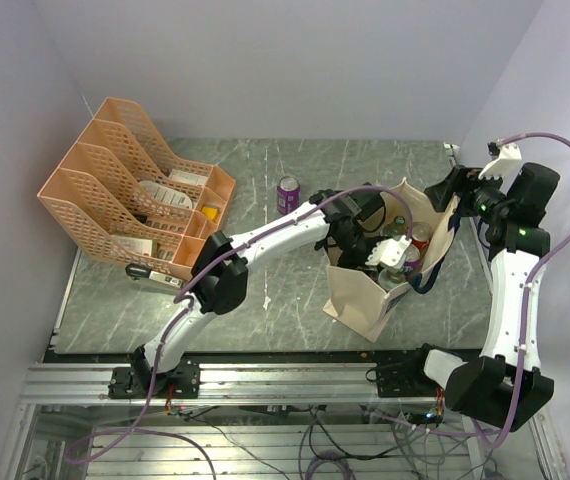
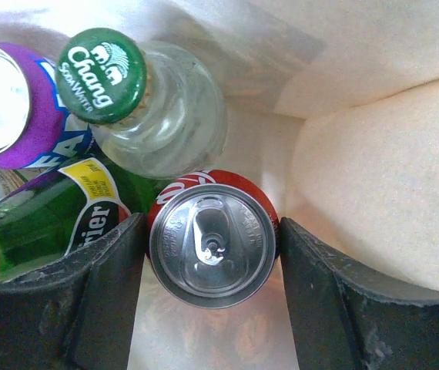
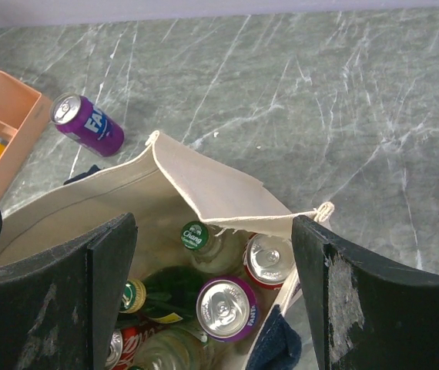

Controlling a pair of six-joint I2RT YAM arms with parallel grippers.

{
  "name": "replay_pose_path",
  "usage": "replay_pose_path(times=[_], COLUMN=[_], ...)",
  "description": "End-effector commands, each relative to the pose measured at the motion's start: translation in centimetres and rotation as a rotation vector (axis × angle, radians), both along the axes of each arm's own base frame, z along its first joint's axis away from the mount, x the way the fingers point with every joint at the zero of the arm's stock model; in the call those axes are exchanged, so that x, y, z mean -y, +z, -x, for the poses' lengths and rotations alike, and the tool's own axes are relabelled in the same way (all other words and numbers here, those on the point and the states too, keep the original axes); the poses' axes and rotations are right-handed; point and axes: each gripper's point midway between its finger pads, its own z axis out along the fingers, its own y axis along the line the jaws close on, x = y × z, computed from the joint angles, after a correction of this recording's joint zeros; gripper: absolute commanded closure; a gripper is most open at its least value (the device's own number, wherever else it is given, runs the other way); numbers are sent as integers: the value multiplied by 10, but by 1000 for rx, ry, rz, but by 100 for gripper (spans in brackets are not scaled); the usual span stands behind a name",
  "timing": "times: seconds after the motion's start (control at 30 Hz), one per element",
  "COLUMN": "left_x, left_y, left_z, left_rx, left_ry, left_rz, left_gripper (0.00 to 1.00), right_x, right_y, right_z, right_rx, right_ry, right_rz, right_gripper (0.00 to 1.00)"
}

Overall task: Place the beverage into the canvas bag
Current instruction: Place the drink in the canvas bag.

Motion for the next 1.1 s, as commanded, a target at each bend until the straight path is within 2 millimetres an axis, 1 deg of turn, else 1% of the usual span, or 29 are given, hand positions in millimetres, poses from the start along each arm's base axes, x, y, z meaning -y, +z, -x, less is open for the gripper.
replay_pose_path(times=[0.0,0.1,0.27,0.37,0.43,0.5,0.57,0.63,0.77,0.9,1.0,1.07], left_x=[-13,-19,-18,-18,-20,-22,-24,-25,-19,-18,-22,-24], left_y=[-17,-29,-45,-55,-59,-59,-58,-56,-46,-47,-53,-53], left_z=[1,2,-1,4,7,8,8,5,2,1,0,1], left_rx=[33,30,43,58,54,50,58,71,82,82,83,79], left_ry=[-35,-46,-21,-32,-40,-39,-41,-35,-9,3,6,9], left_rz=[-40,-78,-118,-149,-161,-167,-171,-173,-155,-155,-178,-191], left_gripper=[93,93,93,93,93,92,88,80,69,64,60,56], right_x=[4,4,4,5,5,5,5,5,5,5,5,5], right_y=[-3,-4,-3,-3,-2,-2,-3,-3,-2,0,0,0], right_z=[-1,-2,-3,-4,-4,-4,-4,-4,-4,-4,-4,-4], right_rx=[6,4,6,4,5,6,5,5,9,12,13,13], right_ry=[-7,-7,-8,-8,-8,-10,-11,-8,-10,-11,-10,-10], right_rz=[7,6,6,3,5,7,6,2,3,4,7,5], right_gripper=[18,18,18,18,18,18,18,18,18,18,18,18])
